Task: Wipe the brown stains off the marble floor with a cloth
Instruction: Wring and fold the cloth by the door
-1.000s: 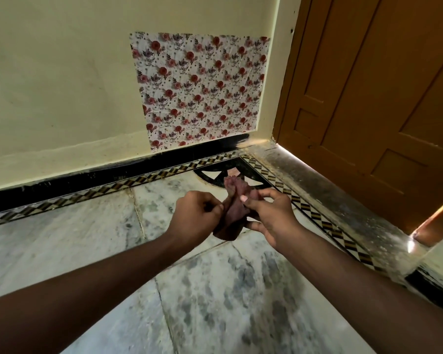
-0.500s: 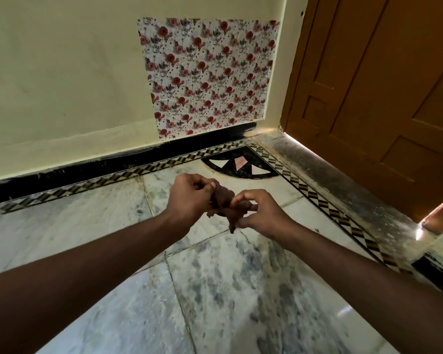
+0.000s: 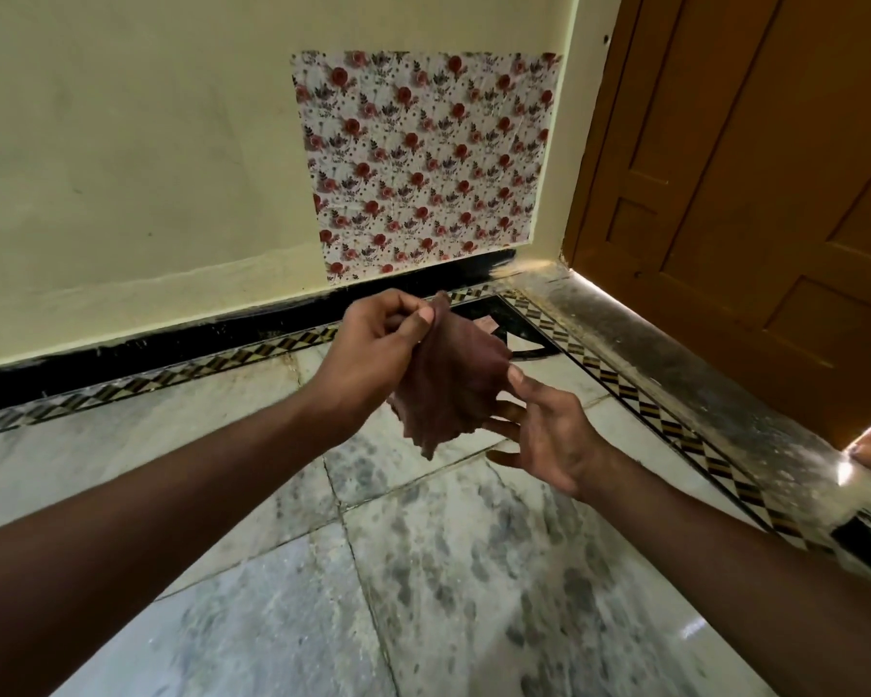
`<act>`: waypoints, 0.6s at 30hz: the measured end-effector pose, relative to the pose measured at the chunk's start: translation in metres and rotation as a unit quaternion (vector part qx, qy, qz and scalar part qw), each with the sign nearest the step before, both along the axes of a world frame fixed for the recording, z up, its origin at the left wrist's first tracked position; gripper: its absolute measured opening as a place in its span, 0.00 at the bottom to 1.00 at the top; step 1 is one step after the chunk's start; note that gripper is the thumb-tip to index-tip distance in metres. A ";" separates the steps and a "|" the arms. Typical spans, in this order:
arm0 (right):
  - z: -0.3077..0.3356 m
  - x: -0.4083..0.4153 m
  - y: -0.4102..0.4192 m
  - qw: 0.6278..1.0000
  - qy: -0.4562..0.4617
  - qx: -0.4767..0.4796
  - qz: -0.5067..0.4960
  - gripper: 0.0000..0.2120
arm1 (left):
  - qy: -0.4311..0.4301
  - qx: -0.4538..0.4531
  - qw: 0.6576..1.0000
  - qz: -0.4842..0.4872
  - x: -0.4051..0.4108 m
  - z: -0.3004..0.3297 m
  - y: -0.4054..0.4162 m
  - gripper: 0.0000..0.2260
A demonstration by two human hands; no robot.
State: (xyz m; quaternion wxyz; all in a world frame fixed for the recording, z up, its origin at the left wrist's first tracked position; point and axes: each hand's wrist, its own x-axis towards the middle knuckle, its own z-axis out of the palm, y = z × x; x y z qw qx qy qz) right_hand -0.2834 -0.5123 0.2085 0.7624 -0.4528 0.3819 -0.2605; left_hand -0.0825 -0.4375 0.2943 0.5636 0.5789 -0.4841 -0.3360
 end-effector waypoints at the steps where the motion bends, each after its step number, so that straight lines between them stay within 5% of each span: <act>1: 0.000 0.000 0.000 0.999 -0.029 0.013 0.011 0.35 | 0.033 0.005 0.999 0.000 0.002 0.005 0.000 0.09; 5: -0.001 0.002 0.002 0.992 -0.117 0.050 0.020 0.48 | 0.164 0.056 0.985 0.023 0.005 0.004 0.003 0.10; 10: -0.001 0.011 0.015 0.994 -0.102 0.015 -0.041 0.21 | 0.210 0.127 0.969 0.027 0.011 -0.025 0.009 0.08; 14: -0.009 0.013 0.019 0.992 -0.043 0.021 -0.112 0.13 | 0.141 0.167 0.974 0.052 0.007 -0.044 0.009 0.06; 18: -0.015 0.009 0.024 0.984 0.028 0.008 -0.173 0.21 | -0.002 0.177 0.982 0.058 -0.003 -0.059 0.007 0.03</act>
